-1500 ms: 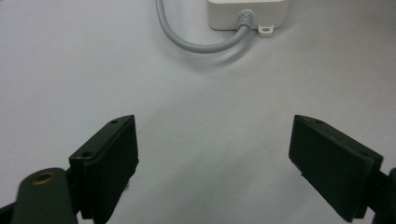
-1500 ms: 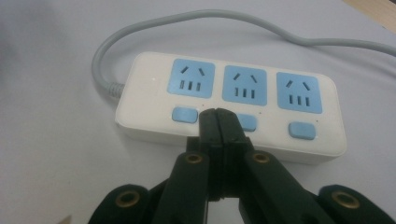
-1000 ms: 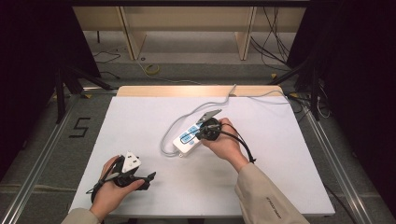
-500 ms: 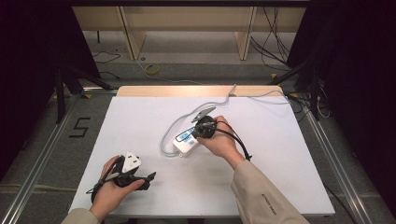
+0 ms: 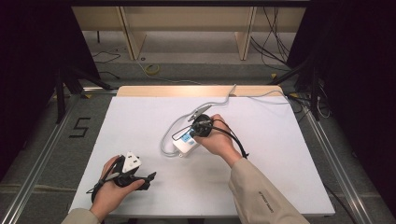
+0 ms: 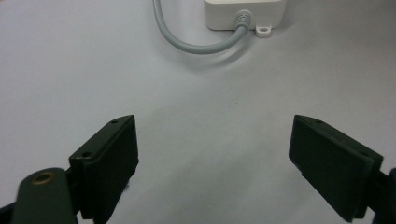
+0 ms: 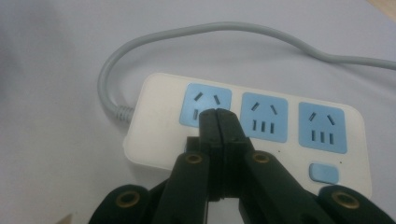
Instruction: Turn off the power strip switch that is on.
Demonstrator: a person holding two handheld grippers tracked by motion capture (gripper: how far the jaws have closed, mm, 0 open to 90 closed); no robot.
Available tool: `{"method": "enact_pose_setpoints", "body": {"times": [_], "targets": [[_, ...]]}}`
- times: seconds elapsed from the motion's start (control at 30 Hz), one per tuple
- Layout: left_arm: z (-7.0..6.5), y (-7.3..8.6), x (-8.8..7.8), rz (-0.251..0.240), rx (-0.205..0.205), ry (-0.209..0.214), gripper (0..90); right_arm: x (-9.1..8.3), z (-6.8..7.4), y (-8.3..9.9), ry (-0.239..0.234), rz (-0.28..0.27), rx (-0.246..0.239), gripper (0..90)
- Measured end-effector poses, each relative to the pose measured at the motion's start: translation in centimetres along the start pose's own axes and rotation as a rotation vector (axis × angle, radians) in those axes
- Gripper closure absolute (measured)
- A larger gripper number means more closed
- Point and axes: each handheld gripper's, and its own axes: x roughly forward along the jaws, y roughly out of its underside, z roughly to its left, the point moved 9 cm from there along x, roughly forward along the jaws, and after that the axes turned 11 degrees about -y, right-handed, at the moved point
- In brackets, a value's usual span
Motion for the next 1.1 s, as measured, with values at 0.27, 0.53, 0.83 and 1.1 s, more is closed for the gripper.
{"method": "enact_pose_setpoints", "body": {"times": [0.27,0.53,0.83,1.1], "targets": [[0.0,0.0,0.0,-0.002,-0.002,0.001,15.3,0.3,0.1,-0.3,-0.004,0.017,-0.005,90.0],[0.0,0.0,0.0,-0.002,-0.001,0.001,15.3,0.8,0.2,-0.2,-0.012,0.051,0.002,90.0],[-0.1,-0.1,0.0,-0.005,-0.007,0.001,15.3,1.5,0.3,0.2,-0.022,0.087,0.025,90.0],[-0.1,-0.1,0.0,-0.004,-0.005,0.002,15.3,2.2,0.2,0.7,-0.021,0.114,0.025,90.0]]}}
